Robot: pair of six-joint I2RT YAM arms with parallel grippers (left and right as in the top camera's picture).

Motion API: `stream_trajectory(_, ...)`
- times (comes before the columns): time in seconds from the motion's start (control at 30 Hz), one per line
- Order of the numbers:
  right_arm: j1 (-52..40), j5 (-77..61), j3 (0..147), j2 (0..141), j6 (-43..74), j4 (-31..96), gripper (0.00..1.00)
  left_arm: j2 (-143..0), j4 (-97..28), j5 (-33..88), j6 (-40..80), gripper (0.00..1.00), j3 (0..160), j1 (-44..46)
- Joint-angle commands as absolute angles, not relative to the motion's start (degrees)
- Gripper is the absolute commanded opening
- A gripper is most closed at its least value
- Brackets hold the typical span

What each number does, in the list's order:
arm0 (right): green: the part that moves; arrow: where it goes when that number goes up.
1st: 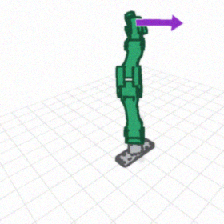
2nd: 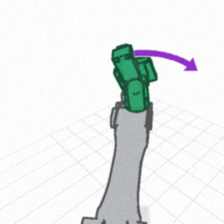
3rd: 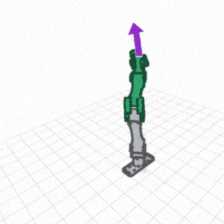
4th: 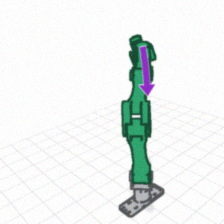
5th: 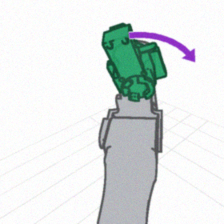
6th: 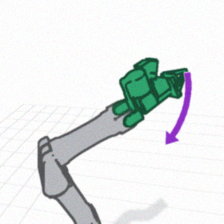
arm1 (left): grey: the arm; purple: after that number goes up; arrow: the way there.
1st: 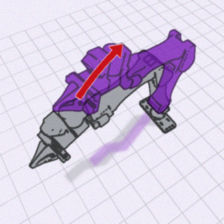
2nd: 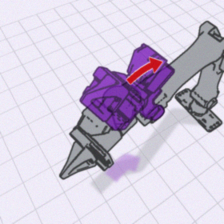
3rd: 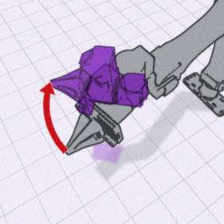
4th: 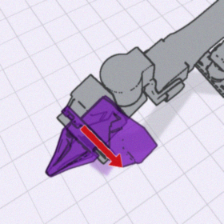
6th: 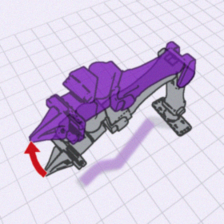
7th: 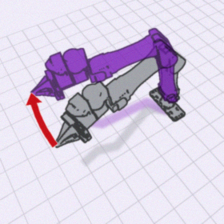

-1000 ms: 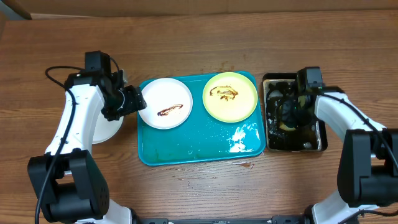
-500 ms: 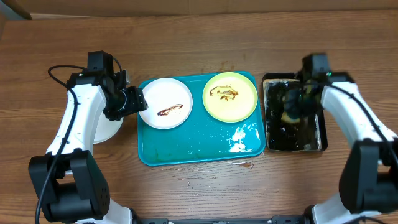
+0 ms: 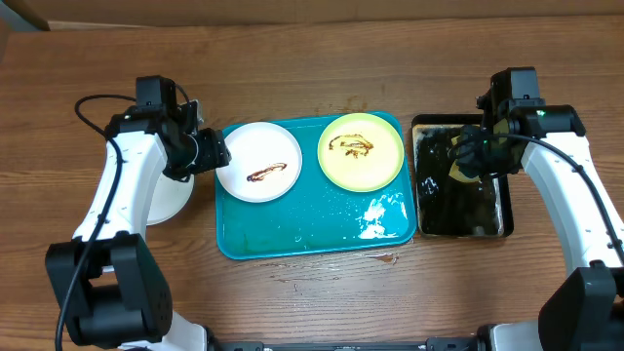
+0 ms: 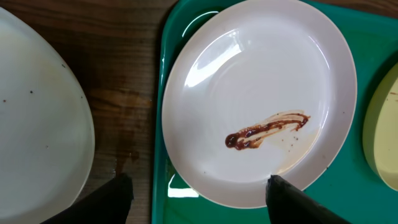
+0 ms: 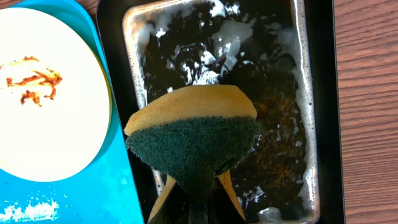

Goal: Clean dirty plates on tray and stack at the side

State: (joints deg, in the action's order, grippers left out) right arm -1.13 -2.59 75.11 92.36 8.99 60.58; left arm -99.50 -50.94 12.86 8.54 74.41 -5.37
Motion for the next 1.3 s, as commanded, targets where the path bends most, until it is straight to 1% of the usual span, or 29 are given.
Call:
stream_trajectory(0.0, -0.89, -2.7, 75.83, 92.03, 9.17, 60.36, 0.04, -102.08, -50.48, 12.93, 7.25, 0.71, 74.04, -4.45)
stream_trajectory(0.33, -0.89, -2.7, 75.81, 92.03, 9.17, 60.45, 0.04, -109.43, -49.47, 13.72, 7.31, 0.69, 74.04, -2.63)
stream_trajectory(0.7, -0.89, -2.7, 75.81, 92.03, 9.17, 60.8, 0.04, -112.6, -51.35, 14.85, 9.47, 0.61, 73.95, -1.78)
stream_trajectory(0.77, -0.89, -2.7, 75.81, 92.05, 9.17, 60.86, 0.04, -113.34, -51.92, 14.83, 9.47, 0.56, 73.95, -1.78)
stream_trajectory(0.83, -0.89, -2.7, 75.81, 92.05, 9.17, 61.1, 0.04, -114.32, -52.53, 14.87, 9.5, 0.47, 73.95, -1.78)
stream_trajectory(0.9, -0.89, -2.7, 75.81, 92.05, 9.17, 61.34, 0.04, -114.74, -53.12, 14.87, 9.47, 0.29, 73.95, -1.78)
stream_trajectory(0.97, -0.89, -2.7, 75.81, 92.05, 9.17, 61.47, 0.04, -114.78, -53.54, 14.85, 9.45, 0.19, 73.95, -1.78)
stream_trajectory(1.0, -0.89, -2.7, 75.81, 92.05, 9.17, 61.47, 0.04, -114.74, -53.74, 14.85, 9.45, 0.17, 73.97, -1.78)
stream_trajectory(1.1, -0.89, -2.7, 75.81, 92.05, 9.17, 61.45, 0.04, -114.74, -54.65, 14.83, 9.41, 0.14, 73.97, -1.78)
stream_trajectory(1.27, -1.02, -3.68, 75.81, 92.05, 9.06, 61.71, 0.04, -114.74, -56.8, 14.46, 9.39, 0.04, 73.97, -1.78)
